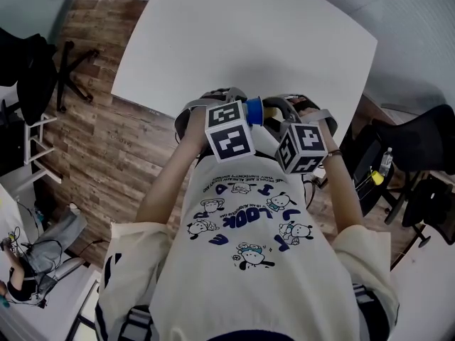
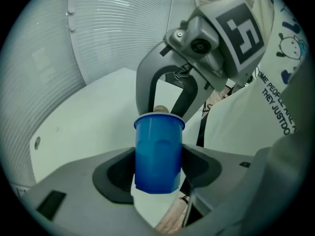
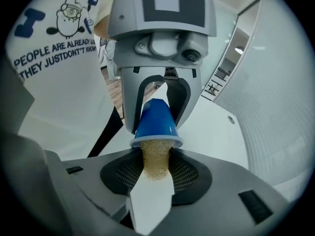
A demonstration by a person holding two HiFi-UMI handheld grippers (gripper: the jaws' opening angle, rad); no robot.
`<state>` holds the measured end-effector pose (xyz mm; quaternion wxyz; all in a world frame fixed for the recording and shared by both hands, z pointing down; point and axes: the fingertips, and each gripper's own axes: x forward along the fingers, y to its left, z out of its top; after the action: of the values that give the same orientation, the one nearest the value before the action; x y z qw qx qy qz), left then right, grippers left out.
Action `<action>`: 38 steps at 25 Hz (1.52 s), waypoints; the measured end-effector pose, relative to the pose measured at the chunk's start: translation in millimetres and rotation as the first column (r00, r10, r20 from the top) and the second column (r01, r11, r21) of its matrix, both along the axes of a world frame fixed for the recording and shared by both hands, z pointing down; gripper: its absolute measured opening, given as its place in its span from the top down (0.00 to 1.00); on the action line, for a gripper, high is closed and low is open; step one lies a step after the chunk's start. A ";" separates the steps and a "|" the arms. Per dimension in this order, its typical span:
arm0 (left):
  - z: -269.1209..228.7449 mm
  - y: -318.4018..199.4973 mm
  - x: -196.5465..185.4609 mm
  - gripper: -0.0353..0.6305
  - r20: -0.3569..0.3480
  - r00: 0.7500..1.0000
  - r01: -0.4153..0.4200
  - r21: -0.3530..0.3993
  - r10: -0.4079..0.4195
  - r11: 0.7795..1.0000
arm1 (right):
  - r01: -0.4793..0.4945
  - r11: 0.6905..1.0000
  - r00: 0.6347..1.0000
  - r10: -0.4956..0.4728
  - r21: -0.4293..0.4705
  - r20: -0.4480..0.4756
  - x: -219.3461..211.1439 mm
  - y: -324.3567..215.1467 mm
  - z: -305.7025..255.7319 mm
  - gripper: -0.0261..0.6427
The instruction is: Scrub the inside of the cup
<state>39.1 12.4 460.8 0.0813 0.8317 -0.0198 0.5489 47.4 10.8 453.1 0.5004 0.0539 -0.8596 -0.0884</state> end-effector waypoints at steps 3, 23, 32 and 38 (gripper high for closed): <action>0.3 3.7 -0.4 0.49 0.011 0.999 -0.044 0.011 0.044 0.999 | -0.031 0.993 0.999 0.035 -0.117 0.035 -1.8 5.9 0.4 0.69; 3.9 17.5 2.2 0.49 0.110 0.918 -0.396 0.181 0.382 0.900 | -0.183 0.660 0.920 0.376 -0.728 0.110 -3.0 26.8 5.4 0.69; -0.9 23.7 -0.8 0.49 0.085 0.907 -0.421 0.104 0.413 0.901 | -0.151 0.439 0.878 0.471 -0.886 0.084 -6.7 32.1 -3.0 0.69; 2.9 21.3 -4.5 0.49 0.126 0.890 -0.453 0.132 0.438 0.882 | -0.177 0.447 0.891 0.451 -0.877 0.050 -10.3 31.1 0.8 0.69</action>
<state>34.6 33.7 463.8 -0.1141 0.7914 0.1246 0.5875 37.1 41.9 453.9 0.3432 -0.0276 -0.8243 0.4494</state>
